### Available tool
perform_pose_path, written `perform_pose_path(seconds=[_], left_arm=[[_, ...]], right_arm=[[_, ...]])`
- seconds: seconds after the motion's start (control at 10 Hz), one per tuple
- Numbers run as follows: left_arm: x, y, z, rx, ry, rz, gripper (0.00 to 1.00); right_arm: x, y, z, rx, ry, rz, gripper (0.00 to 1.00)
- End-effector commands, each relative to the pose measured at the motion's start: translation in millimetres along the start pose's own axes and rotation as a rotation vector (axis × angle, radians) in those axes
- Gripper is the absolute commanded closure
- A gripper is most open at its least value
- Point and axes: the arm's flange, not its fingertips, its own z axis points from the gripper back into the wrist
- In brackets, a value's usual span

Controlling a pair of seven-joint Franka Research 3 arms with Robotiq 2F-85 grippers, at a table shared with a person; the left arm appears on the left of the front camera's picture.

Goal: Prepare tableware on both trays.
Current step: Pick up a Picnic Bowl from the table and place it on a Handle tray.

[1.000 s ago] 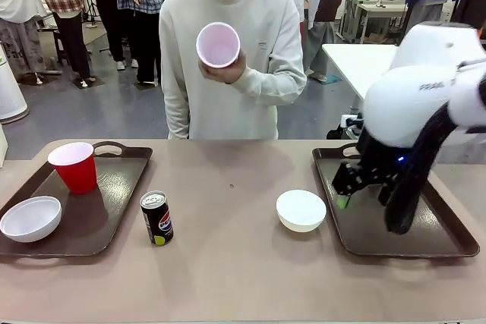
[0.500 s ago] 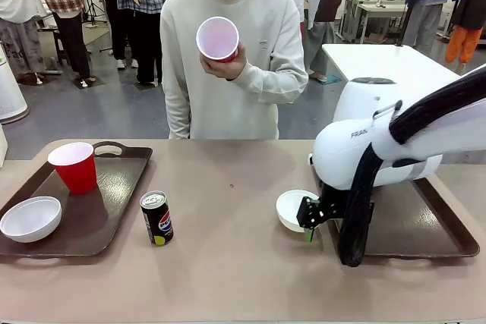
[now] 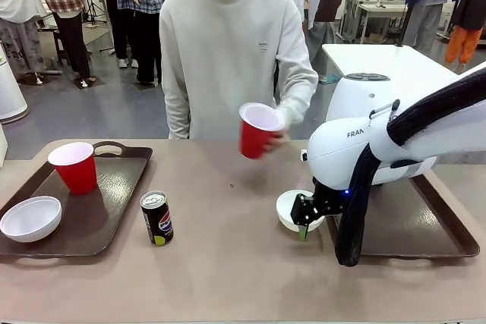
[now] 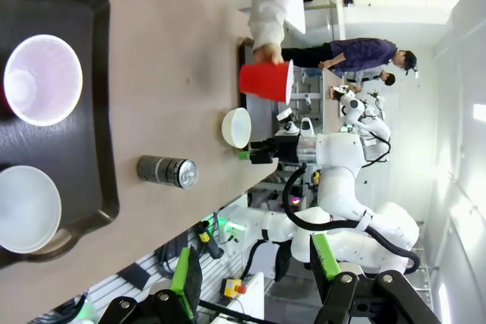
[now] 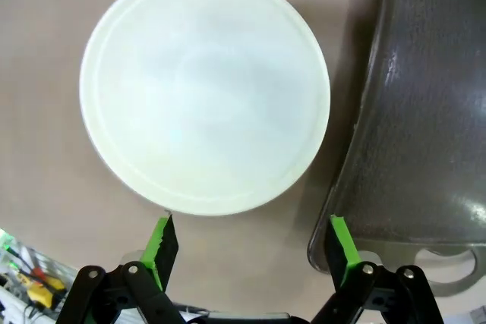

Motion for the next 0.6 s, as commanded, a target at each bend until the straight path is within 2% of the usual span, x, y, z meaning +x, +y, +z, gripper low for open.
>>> perform_pose_path(seconds=[0.0, 0.1, 0.2, 0.3, 0.4, 0.5], left_arm=[[-2, -5, 1, -0.018, -0.002, 0.015, 0.24], [-2, -5, 1, -0.018, -0.002, 0.015, 0.24], [-2, -5, 1, -0.018, -0.002, 0.015, 0.24], [-2, -5, 1, -0.018, -0.002, 0.015, 0.24], [-2, -5, 1, -0.018, -0.002, 0.015, 0.24], [-2, -5, 1, -0.018, -0.002, 0.015, 0.24]], right_arm=[[-58, 1, 29, -0.058, -0.029, 0.113, 0.00], [-104, -4, 55, -0.146, -0.090, 0.139, 0.00], [-152, -16, 79, -0.201, -0.206, 0.165, 0.00], [-183, -25, 87, -0.214, -0.289, 0.188, 0.00], [-185, -30, 86, -0.226, -0.280, 0.193, 0.00], [-177, -33, 82, -0.215, -0.216, 0.188, 0.00]])
